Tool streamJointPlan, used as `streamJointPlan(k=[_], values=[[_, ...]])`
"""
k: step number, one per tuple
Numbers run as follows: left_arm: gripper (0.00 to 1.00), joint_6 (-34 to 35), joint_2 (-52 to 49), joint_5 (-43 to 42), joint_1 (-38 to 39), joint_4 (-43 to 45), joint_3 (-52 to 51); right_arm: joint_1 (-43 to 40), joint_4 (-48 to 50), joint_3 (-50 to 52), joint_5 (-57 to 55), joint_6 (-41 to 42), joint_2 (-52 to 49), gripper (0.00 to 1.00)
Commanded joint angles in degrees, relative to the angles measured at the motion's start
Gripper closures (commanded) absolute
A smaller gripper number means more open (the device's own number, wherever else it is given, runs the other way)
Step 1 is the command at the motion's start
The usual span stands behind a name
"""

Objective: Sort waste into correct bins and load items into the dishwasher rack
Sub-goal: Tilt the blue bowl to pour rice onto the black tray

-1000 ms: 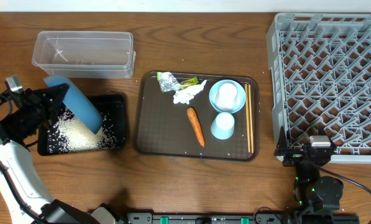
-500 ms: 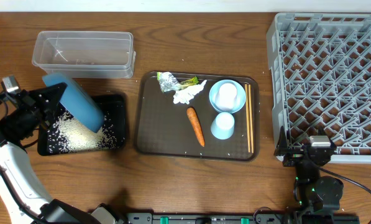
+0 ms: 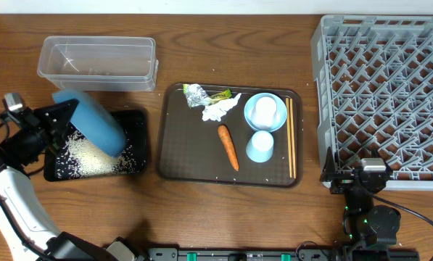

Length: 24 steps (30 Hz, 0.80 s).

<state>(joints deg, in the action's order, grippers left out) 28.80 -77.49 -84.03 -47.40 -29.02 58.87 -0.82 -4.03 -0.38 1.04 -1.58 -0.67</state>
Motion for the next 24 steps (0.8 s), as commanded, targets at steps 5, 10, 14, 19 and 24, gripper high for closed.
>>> streamJointPlan(k=[5, 10, 14, 19, 24], values=[[0.94, -4.42, 1.22, -2.56, 0.48, 1.88, 0.94, 0.48, -0.26, 0.07, -0.39, -0.63, 0.39, 0.01], [0.94, -3.8, 1.31, -1.77, 0.48, -0.48, 0.94, 0.48, -0.26, 0.07, -0.39, -0.63, 0.39, 0.01], [0.94, -3.32, 2.78, -6.12, 1.44, -2.51, 0.94, 0.48, -0.26, 0.07, -0.39, -0.66, 0.39, 0.01], [0.94, -4.81, 10.49, 2.62, 5.62, -1.31, 0.96, 0.48, -0.26, 0.07, -0.39, -0.66, 0.39, 0.01], [0.94, -4.57, 18.99, 15.8, 12.98, -3.26, 1.01, 0.48, -0.26, 0.07, -0.39, -0.63, 0.39, 0.01]])
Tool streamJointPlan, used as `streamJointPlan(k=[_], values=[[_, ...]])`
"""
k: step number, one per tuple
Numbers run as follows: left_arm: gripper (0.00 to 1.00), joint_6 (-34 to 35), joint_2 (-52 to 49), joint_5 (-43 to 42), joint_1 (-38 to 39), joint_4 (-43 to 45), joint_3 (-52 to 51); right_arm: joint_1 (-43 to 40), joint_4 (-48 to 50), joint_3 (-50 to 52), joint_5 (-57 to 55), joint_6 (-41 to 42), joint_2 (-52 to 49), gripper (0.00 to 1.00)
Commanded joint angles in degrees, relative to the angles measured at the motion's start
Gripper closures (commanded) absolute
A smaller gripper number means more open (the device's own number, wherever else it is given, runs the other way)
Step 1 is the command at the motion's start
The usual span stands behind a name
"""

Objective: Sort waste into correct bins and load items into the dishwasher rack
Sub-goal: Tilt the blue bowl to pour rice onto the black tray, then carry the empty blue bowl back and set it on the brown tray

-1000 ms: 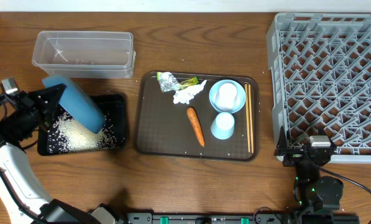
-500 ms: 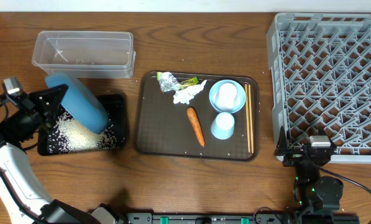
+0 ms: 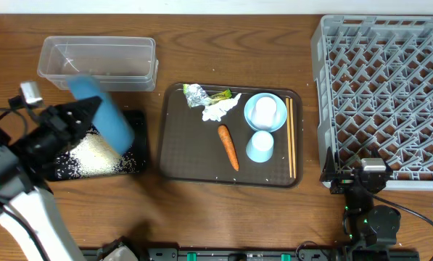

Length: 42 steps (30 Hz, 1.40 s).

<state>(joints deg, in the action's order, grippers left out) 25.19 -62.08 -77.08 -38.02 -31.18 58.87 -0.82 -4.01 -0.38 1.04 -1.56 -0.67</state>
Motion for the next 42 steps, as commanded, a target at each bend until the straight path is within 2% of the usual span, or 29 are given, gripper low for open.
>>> streamJointPlan(k=[1, 5, 10, 14, 17, 19, 22, 28, 35, 42], values=[[0.94, -1.2, 4.96, 11.63, 5.77, -2.64, 1.01, 0.48, -0.28, 0.07, -0.39, -0.68, 0.39, 0.01], [0.94, -6.23, 9.01, 23.04, 18.49, -10.97, 1.01, 0.48, -0.28, 0.07, -0.39, -0.66, 0.39, 0.01], [0.94, -6.54, 9.29, 41.2, 36.72, -17.33, 0.98, 0.48, -0.28, 0.07, -0.39, -0.68, 0.39, 0.01], [0.94, -6.51, 8.13, 49.66, 51.63, -16.59, 0.98, 0.48, -0.28, 0.07, -0.39, -0.68, 0.39, 0.01], [0.94, -5.38, 6.4, 61.37, 61.57, -15.45, 0.98, 0.48, -0.28, 0.07, -0.39, -0.68, 0.39, 0.01], [0.94, -3.23, 4.57, 69.83, 66.88, -15.21, 0.98, 0.48, -0.28, 0.07, -0.39, -0.66, 0.39, 0.01], [0.94, -2.8, 0.61, 73.72, 72.65, -13.57, 0.98, 0.48, -0.28, 0.07, -0.39, -0.68, 0.39, 0.01], [0.94, -1.97, -9.09, 78.23, 78.77, -8.28, 0.98, 0.48, -0.28, 0.07, -0.39, -0.66, 0.39, 0.01], [0.94, -1.97, -19.52, 78.23, 79.36, -4.94, 0.98, 0.48, -0.28, 0.07, -0.39, -0.68, 0.39, 0.01], [0.94, -1.97, -23.89, 80.24, 79.36, -4.07, 0.98, 0.48, -0.28, 0.07, -0.39, -0.66, 0.39, 0.01]])
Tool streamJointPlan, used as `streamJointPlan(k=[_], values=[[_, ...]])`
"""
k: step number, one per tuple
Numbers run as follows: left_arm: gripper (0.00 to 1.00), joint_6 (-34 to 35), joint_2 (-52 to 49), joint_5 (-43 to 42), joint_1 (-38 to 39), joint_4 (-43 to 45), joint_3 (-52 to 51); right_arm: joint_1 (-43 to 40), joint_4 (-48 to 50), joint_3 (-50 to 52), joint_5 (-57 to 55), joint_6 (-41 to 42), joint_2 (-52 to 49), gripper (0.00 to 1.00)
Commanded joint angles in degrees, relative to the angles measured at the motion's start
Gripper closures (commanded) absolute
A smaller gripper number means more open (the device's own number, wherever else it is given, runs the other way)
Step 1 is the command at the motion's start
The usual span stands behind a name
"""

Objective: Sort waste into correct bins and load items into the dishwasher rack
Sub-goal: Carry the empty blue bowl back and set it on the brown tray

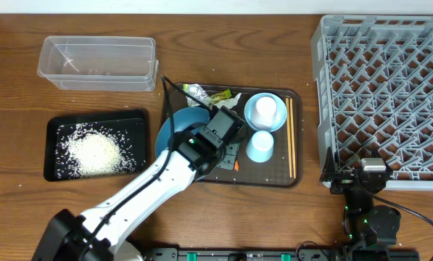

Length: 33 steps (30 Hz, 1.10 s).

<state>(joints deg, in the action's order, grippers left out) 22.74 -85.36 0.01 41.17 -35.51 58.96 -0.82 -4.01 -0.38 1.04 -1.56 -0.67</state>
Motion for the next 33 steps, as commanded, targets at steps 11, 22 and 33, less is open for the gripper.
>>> streamJointPlan(k=[11, 22, 33], values=[[0.89, 1.62, -1.46, 3.45, 0.17, 0.02, 0.9, 0.48, -0.28, 0.07, -0.39, -0.68, 0.39, 0.01], [0.69, 1.57, -1.09, 3.48, 0.15, -0.2, 1.03, 0.48, -0.28, 0.07, -0.39, -0.68, 0.39, 0.01], [0.64, 8.2, 4.22, 2.51, 0.17, -1.86, 1.29, 0.48, -0.28, 0.07, -0.39, -0.68, 0.39, 0.01]])
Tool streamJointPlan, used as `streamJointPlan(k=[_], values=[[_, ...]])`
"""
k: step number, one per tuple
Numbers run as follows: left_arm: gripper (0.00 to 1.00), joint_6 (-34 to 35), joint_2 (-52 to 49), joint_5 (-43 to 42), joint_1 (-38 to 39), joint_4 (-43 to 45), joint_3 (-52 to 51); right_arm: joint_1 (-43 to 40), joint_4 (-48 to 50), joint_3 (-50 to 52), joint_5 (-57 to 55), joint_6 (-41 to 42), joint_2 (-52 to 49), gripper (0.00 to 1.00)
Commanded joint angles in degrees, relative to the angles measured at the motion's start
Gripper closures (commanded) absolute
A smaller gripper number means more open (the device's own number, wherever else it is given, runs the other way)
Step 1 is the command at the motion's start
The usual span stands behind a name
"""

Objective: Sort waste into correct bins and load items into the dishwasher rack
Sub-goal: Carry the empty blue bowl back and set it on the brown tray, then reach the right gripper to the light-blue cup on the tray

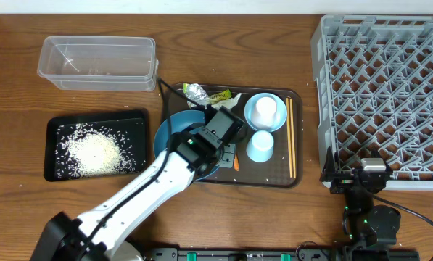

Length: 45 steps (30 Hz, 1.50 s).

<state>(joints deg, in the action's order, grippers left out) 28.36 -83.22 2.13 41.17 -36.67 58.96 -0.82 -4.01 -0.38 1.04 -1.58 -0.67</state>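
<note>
A blue bowl [171, 136] lies over the left part of the brown tray [267, 180], its rim past the tray's left edge. My left gripper [207, 145] is over the tray's middle, shut on the bowl's right rim, and my wrist covers most of the carrot [236, 165]. On the tray's right are a white cup in a pale blue bowl [265, 111], an upturned pale blue cup [260, 147] and chopsticks [291, 138]. Foil and wrapper scraps [205, 95] and a napkin [217, 110] lie at its back. My right gripper [336, 178] rests by the rack's front corner.
A black tray [56, 170] holding a heap of rice is at the left. A clear plastic bin [99, 64] stands behind it. The grey dishwasher rack [386, 87] fills the right side. My left arm stretches from the bottom left across the table.
The blue bowl sits a little lower and flatter on the tray's left part. My left gripper has barely shifted. The right arm has not moved.
My left gripper held the blue bowl tipped over the black tray, where rice lay heaped. Then it held the bowl a little higher there. Later the bowl was over the brown tray's left part, tilted, and now it lies lower there.
</note>
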Motion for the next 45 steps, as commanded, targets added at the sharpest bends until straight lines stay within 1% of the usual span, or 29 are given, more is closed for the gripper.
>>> streamJointPlan(k=[1, 6, 9, 10, 14, 16, 17, 19, 21, 27, 30, 31, 35, 45], values=[[0.64, 2.6, 2.71, -0.2, 0.17, -1.05, 1.31, 0.48, -0.28, 0.07, -0.39, -0.66, 0.39, 0.01], [0.38, 2.6, 5.03, -0.61, 1.38, -2.43, 1.4, 0.48, -0.28, 0.07, -0.39, -0.63, 0.28, 0.01], [0.15, 2.58, 5.55, -0.59, 2.47, -3.58, 1.4, 0.48, -0.26, 0.07, -0.39, -0.66, 0.28, 0.01], [0.11, 2.6, 5.53, -0.57, 2.6, -3.93, 1.4, 0.48, -0.26, 0.07, -0.39, -0.66, 0.28, 0.01], [0.08, 2.62, 5.53, 0.35, 2.25, -5.97, 1.4, 0.48, -0.28, 0.07, -0.39, -0.66, 0.28, 0.01], [0.05, 3.02, 5.53, 2.21, 1.14, -7.43, 1.38, 0.48, -0.26, 0.07, -0.39, -0.66, 0.28, 0.01], [0.05, 4.5, 5.55, 4.22, 0.22, -8.81, 1.4, 0.48, -0.26, 0.07, -0.39, -0.66, 0.28, 0.01], [0.05, 10.29, 5.66, 9.33, -2.99, -12.59, 1.4, 0.48, -0.28, 0.07, -0.39, -0.63, 0.28, 0.01], [0.05, 13.92, 5.77, 11.26, -7.17, -15.65, 1.4, 0.46, -0.26, 0.07, -0.39, -0.63, 0.28, 0.01], [0.05, 14.19, 5.81, 10.36, -20.59, -21.68, 1.4, 0.48, -0.26, 0.07, -0.39, -0.66, 0.28, 0.01], [0.03, 14.16, 5.81, 10.36, -24.59, -22.77, 1.38, 0.48, -0.28, 0.07, -0.39, -0.66, 0.28, 0.01], [0.01, 14.19, 5.81, 10.36, -25.62, -22.75, 1.4, 0.48, -0.28, 0.07, -0.39, -0.66, 0.28, 0.01], [0.01, 14.16, 5.81, 10.38, -27.41, -22.75, 1.38, 0.48, -0.26, 0.07, -0.39, -0.63, 0.28, 0.01], [0.01, 14.16, 5.81, 10.38, -27.39, -22.75, 1.38, 0.48, -0.28, 0.07, -0.39, -0.66, 0.28, 0.01]])
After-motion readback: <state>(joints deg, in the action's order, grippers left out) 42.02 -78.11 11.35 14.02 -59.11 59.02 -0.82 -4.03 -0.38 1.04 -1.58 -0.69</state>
